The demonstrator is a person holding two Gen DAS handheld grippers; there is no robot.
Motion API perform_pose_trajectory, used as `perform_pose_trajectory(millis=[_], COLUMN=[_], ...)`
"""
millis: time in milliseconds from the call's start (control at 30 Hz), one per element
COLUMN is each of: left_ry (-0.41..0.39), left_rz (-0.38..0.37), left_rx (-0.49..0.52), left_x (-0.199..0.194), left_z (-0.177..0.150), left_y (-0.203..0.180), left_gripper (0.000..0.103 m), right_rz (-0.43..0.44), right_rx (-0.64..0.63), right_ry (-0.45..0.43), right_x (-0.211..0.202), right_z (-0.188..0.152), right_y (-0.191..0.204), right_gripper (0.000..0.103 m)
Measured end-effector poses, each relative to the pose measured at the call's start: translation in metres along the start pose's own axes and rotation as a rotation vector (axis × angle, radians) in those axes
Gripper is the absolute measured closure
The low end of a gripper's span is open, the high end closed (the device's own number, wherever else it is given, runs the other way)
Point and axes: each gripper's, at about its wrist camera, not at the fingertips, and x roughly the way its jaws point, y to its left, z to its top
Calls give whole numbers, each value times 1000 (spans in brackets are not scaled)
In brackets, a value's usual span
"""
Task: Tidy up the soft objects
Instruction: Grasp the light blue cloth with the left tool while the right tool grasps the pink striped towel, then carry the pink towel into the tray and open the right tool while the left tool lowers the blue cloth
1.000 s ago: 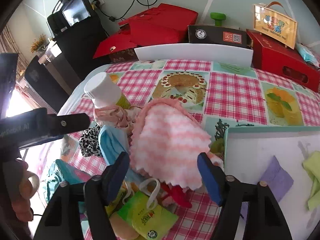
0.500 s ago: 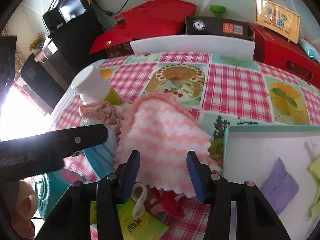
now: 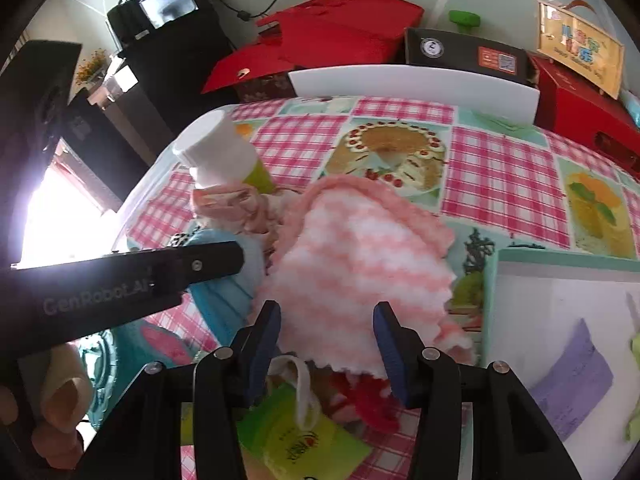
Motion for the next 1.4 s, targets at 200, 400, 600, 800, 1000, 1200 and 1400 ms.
perform_pose_trajectory(millis=[200,400,600,800,1000,1200,1400], left_ry=[5,13,16,24,34,27,-22], left_rz=[-7,-6,-3,6,12,13,-15], left_rx=[-16,-18,-15,-13,-8,-6,-12], left_x=[0,2,4,7,11,12,-1], left_z=[0,-1,0,0,0,0,1], left_y=[2,3,2,1,0,0,1], left_gripper=[85,85,85,85,85,85,90], right_rz=[26,-2,-29,-36,-37,-27,7], right_rx=[-33,-44,-14,41,72,94,96], right_ry=[-5,5,3,-29,-77,-125,-194], right_x=[1,9,10,-2,-20,-37,-63], right_z=[1,-1,-1,1,6,9,14], right_y=[14,19,8,-9,-20,-26,-23], right_gripper=[51,62,88,94,96,97,97])
